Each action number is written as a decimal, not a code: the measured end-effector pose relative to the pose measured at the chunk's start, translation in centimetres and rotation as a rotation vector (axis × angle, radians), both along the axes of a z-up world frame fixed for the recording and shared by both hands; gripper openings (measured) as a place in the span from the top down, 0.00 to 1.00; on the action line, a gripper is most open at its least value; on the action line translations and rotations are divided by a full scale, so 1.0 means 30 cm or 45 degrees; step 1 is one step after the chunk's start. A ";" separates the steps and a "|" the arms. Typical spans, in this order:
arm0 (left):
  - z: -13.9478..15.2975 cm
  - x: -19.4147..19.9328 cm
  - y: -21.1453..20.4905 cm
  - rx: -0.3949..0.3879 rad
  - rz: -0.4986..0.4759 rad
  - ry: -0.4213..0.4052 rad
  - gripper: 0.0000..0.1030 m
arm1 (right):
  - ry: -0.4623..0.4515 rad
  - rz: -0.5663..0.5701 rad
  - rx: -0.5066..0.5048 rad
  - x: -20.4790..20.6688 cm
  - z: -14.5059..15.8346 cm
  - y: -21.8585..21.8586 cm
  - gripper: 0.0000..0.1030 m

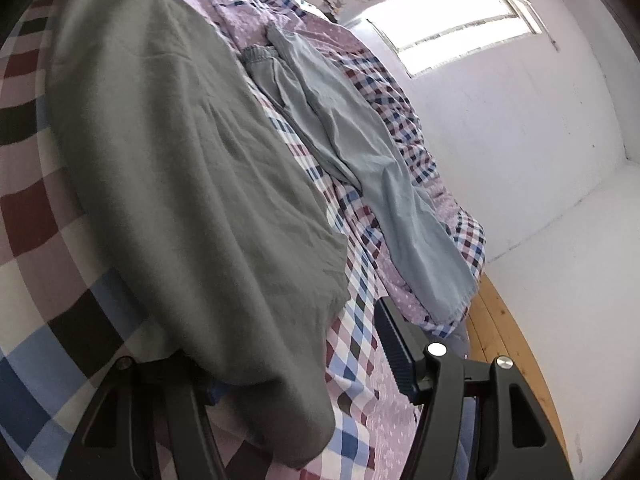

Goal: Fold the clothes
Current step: 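Lift the folded t-shirt off the bed with both grippers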

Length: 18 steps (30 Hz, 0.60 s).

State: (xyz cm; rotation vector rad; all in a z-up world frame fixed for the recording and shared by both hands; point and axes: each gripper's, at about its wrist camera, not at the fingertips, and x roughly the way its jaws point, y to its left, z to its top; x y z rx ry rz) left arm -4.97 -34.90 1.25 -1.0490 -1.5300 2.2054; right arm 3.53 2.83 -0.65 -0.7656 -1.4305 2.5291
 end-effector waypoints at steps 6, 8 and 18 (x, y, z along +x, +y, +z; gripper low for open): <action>0.001 0.002 0.002 -0.044 -0.007 -0.002 0.90 | -0.056 0.024 -0.038 -0.048 -0.025 0.009 0.69; 0.000 0.000 0.002 -0.053 -0.009 -0.005 0.90 | -0.071 0.019 -0.031 -0.056 -0.037 0.005 0.89; 0.017 0.012 0.008 -0.078 -0.009 0.008 0.90 | -0.022 -0.035 -0.135 -0.011 0.055 0.029 0.97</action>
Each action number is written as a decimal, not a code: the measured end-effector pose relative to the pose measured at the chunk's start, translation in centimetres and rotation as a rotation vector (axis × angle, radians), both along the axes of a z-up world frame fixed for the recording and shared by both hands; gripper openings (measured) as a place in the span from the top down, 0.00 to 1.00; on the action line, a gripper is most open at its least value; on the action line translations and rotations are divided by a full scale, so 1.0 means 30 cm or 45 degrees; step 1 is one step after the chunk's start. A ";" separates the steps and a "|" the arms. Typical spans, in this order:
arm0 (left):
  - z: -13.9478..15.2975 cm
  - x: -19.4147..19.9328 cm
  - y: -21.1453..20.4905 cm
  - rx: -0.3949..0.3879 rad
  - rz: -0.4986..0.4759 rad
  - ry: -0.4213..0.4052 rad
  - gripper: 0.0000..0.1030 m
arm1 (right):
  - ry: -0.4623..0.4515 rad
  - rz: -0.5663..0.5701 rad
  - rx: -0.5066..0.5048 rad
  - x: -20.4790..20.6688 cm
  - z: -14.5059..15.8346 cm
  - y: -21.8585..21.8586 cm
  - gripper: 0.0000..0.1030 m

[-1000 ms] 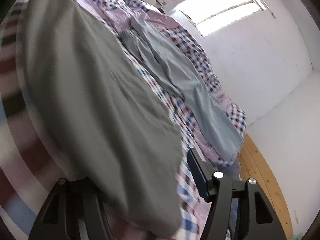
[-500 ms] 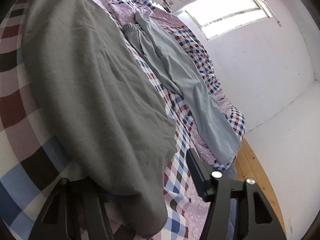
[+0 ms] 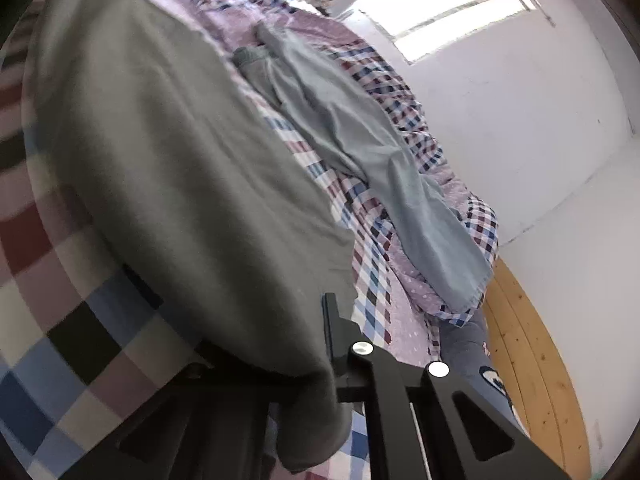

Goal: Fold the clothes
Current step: 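Lower the grey t-shirt onto the bed with both grippers and open them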

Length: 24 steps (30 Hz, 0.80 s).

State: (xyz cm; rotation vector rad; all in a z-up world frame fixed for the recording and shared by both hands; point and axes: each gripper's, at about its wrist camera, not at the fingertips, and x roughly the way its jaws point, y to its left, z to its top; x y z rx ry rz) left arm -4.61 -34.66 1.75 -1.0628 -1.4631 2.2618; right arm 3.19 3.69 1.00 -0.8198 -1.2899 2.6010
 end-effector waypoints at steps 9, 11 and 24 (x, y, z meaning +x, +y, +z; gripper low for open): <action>0.058 0.069 0.000 -0.023 -0.024 0.050 0.90 | 0.079 -0.021 -0.071 0.110 0.119 0.002 0.97; 0.082 0.104 0.004 -0.040 -0.040 0.073 0.90 | 0.100 -0.030 -0.088 0.145 0.152 0.004 0.97; 0.309 0.460 0.029 -0.161 -0.158 0.274 0.90 | 0.182 -0.059 -0.174 0.536 0.430 0.025 0.97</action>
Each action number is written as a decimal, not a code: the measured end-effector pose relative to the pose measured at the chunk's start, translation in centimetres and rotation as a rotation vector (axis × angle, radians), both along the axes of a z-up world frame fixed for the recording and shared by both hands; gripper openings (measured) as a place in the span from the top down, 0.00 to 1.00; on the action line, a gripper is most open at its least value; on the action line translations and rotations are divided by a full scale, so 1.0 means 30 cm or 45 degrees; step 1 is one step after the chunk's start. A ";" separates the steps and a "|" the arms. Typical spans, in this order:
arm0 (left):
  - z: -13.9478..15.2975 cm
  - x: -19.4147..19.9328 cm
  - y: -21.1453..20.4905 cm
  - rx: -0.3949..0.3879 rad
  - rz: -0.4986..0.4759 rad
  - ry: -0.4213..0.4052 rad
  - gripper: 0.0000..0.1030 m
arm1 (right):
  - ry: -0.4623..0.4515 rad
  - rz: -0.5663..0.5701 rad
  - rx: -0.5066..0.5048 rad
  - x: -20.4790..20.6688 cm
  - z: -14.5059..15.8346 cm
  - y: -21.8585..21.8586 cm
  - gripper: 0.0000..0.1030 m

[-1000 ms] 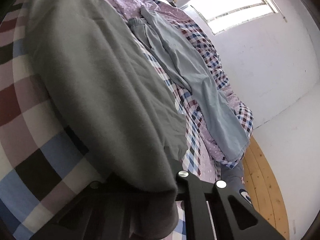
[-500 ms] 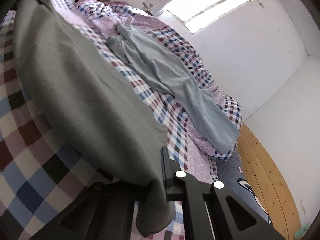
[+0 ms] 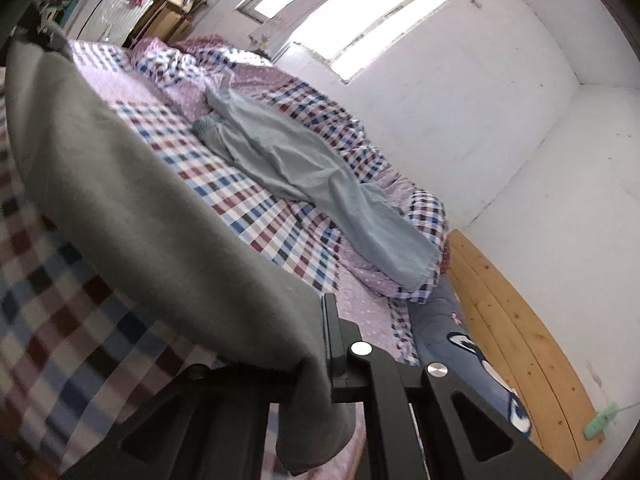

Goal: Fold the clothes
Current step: 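Lower the grey t-shirt onto the bed with both grippers and open them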

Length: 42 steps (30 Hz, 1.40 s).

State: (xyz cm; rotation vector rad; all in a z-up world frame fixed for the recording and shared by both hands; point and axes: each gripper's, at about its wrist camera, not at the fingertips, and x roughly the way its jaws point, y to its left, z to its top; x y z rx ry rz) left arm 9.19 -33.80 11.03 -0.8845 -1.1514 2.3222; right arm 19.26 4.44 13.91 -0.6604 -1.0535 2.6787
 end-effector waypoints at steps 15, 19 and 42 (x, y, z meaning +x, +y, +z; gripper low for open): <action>0.362 0.239 -0.019 -0.023 -0.048 0.142 0.90 | 0.078 0.007 -0.053 0.305 0.405 -0.023 0.97; 0.267 0.143 -0.006 -0.036 -0.019 0.036 0.90 | -0.031 0.009 -0.075 0.200 0.317 0.003 0.97; -0.212 -0.565 0.041 -0.128 0.191 -0.392 0.73 | -0.390 -0.106 -0.201 -0.675 -0.160 0.231 0.51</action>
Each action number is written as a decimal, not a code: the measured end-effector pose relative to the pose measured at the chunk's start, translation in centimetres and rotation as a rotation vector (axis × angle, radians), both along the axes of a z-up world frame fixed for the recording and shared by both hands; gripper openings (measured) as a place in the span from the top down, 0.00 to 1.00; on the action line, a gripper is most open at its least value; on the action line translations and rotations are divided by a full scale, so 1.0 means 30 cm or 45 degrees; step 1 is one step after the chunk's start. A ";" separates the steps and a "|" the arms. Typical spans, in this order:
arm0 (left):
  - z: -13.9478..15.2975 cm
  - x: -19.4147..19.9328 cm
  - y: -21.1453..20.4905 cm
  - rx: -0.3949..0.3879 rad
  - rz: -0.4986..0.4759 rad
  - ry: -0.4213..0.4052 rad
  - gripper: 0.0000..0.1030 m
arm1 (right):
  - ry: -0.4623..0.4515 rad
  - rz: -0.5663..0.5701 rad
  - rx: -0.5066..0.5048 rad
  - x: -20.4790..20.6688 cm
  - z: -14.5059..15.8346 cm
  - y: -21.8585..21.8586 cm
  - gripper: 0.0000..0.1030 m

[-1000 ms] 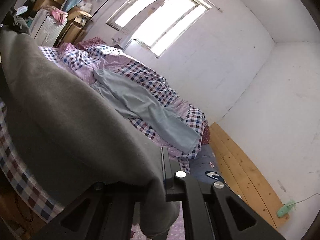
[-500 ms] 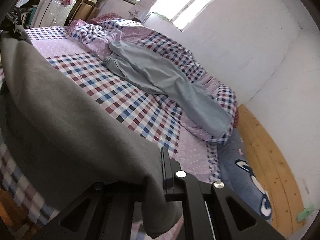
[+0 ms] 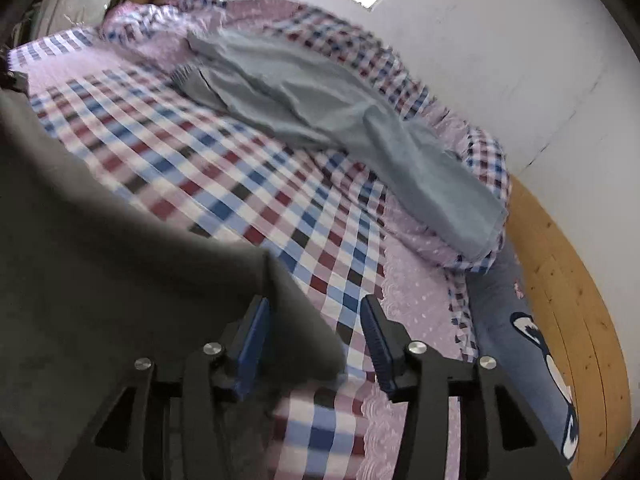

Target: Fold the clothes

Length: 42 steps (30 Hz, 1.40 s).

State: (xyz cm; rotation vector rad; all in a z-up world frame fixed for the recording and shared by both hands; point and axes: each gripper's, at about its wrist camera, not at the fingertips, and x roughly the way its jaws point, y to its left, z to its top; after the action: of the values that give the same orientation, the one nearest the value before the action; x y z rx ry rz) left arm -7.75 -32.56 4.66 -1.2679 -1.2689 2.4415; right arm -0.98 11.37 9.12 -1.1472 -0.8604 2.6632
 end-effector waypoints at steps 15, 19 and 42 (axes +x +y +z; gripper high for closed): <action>0.089 0.167 0.025 -0.273 -0.050 0.318 0.36 | 0.135 -0.261 -0.804 0.181 0.020 0.059 0.44; 0.074 0.250 0.077 -0.395 -0.135 0.319 0.29 | 0.092 -0.261 -0.845 0.264 -0.059 -0.031 0.44; -0.094 0.627 -0.127 -0.254 -0.037 -0.002 0.27 | 0.141 -0.115 -0.896 0.476 -0.057 -0.279 0.43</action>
State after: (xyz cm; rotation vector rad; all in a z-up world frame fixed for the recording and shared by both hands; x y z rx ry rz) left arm 11.05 -36.37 1.83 -1.3238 -1.0197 2.6004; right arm 13.31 2.99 7.40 -1.0815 0.1804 2.9899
